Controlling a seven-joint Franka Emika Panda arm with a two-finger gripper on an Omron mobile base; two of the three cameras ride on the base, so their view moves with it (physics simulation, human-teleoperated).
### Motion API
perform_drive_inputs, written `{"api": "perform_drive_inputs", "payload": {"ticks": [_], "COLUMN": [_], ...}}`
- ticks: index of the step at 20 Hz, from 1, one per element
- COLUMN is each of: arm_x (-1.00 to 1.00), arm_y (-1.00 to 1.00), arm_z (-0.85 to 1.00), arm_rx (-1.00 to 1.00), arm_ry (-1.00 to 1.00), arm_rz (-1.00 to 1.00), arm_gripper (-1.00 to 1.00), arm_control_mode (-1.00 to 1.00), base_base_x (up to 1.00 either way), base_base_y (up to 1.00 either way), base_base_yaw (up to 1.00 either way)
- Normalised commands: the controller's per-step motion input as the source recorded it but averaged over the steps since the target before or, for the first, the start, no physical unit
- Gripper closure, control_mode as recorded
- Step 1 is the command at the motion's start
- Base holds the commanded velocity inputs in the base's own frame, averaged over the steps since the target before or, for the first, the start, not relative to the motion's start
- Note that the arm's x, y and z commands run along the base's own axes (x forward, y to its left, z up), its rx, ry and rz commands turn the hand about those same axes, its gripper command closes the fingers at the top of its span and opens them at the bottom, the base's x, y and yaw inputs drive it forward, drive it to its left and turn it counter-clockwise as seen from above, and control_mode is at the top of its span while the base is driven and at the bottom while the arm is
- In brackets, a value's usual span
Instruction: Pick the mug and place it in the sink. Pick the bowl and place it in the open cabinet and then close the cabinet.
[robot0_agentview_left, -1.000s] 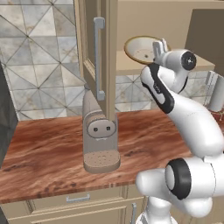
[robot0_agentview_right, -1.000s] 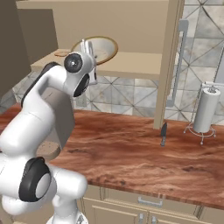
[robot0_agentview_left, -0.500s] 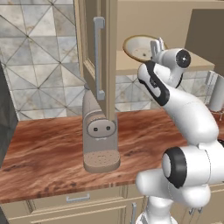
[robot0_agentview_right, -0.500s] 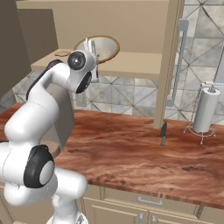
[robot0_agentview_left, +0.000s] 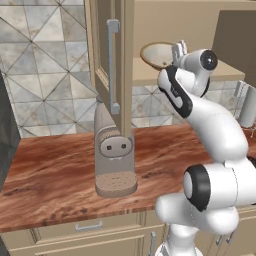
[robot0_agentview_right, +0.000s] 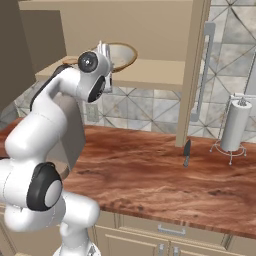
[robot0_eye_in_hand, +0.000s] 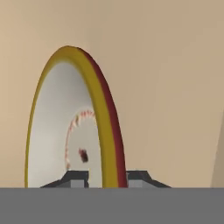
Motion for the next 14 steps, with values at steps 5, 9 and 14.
{"api": "perform_drive_inputs", "payload": {"ticks": [5, 9, 14], "arm_x": [0.18, 0.03, -0.19], "arm_y": [0.00, 0.00, 0.02], "arm_z": [0.00, 0.02, 0.03], "arm_rx": [0.00, 0.00, 0.00], "arm_ry": [0.00, -0.02, -0.11], "arm_rz": [0.00, 0.00, 0.00], "arm_gripper": [-1.00, -1.00, -1.00], "arm_control_mode": [-1.00, -1.00, -1.00], "base_base_x": [0.00, 0.00, 0.00], "base_base_y": [0.00, 0.00, 0.00], "base_base_yaw": [0.00, 0.00, 0.00]}}
